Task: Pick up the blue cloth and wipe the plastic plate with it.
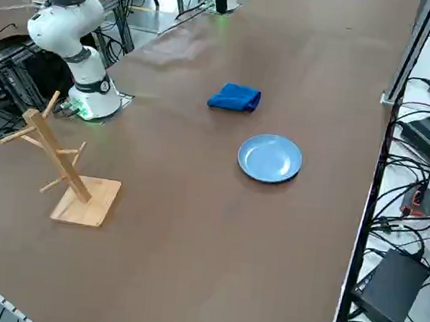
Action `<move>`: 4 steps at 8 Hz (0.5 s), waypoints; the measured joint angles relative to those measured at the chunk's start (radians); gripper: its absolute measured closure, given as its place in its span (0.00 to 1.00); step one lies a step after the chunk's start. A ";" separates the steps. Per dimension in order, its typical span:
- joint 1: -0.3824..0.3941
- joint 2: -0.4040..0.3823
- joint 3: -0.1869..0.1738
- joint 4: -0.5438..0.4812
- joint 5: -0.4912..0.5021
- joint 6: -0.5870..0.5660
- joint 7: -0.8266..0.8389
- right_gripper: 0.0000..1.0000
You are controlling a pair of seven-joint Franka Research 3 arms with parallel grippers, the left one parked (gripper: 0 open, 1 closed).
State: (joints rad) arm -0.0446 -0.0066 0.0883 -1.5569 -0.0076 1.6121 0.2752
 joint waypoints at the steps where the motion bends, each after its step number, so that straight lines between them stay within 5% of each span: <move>1: 0.000 0.000 0.000 0.000 0.000 0.000 0.000 0.00; 4: 0.003 0.000 0.007 0.004 0.000 0.000 0.000 0.00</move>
State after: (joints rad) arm -0.0413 -0.0070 0.0950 -1.5533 -0.0077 1.6120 0.2748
